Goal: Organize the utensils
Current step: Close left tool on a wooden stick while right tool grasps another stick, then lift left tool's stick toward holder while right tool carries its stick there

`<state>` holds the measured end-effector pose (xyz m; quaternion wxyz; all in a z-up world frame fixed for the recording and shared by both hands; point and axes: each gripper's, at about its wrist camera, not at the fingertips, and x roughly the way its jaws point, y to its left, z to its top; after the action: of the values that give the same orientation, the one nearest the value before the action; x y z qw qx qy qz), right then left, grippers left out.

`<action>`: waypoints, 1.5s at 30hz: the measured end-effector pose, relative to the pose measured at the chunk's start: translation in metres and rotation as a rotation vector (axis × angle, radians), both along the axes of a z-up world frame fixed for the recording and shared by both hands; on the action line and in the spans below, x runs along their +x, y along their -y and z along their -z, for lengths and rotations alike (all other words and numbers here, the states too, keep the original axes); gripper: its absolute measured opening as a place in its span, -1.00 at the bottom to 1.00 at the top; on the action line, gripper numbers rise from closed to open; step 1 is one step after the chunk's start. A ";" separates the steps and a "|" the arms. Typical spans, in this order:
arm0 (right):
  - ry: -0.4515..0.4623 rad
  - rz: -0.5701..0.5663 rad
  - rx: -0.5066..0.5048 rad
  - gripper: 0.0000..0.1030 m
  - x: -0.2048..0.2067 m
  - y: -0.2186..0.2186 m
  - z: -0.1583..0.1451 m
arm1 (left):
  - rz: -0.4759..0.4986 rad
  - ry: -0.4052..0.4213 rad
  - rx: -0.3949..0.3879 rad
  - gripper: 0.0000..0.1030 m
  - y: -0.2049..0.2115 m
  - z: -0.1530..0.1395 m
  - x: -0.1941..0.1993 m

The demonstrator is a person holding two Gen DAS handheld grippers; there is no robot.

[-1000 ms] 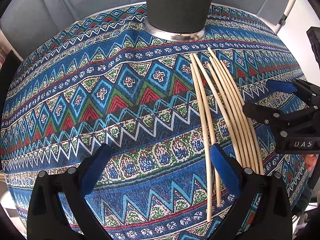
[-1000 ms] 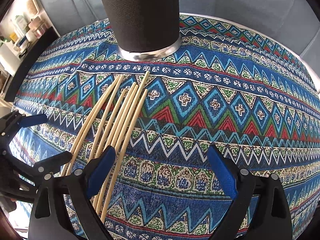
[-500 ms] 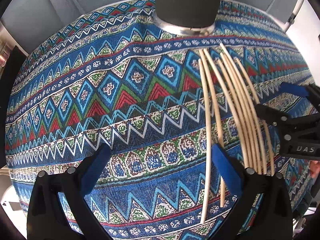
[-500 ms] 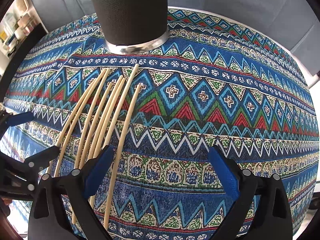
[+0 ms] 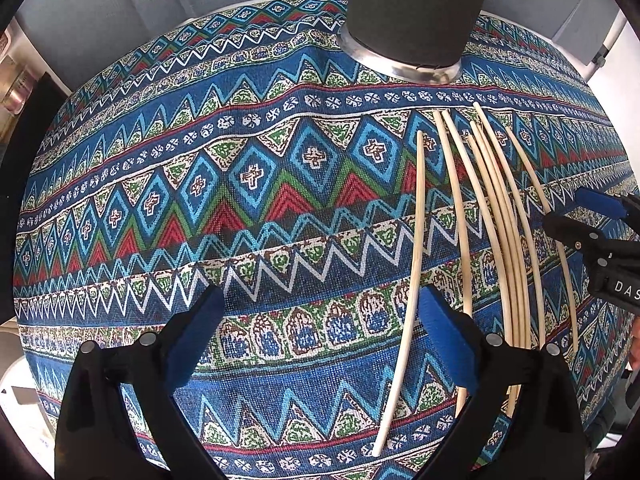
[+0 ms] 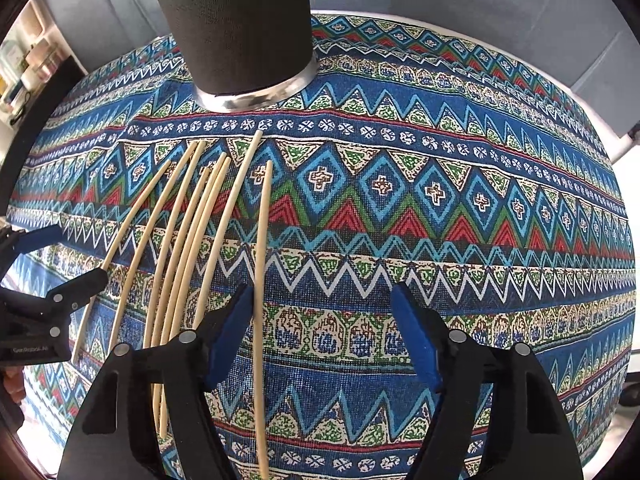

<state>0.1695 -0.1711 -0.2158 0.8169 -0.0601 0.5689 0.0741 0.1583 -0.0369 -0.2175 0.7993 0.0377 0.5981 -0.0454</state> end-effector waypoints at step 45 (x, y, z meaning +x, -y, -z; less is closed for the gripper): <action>0.164 0.054 0.160 -0.91 0.008 0.091 -0.136 | -0.166 0.104 -0.182 -0.91 -0.118 -0.125 -0.007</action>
<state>0.1777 -0.2617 -0.0799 0.8644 0.0148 0.4940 0.0923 0.1513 0.0815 -0.0924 0.8304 -0.0820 0.5502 -0.0312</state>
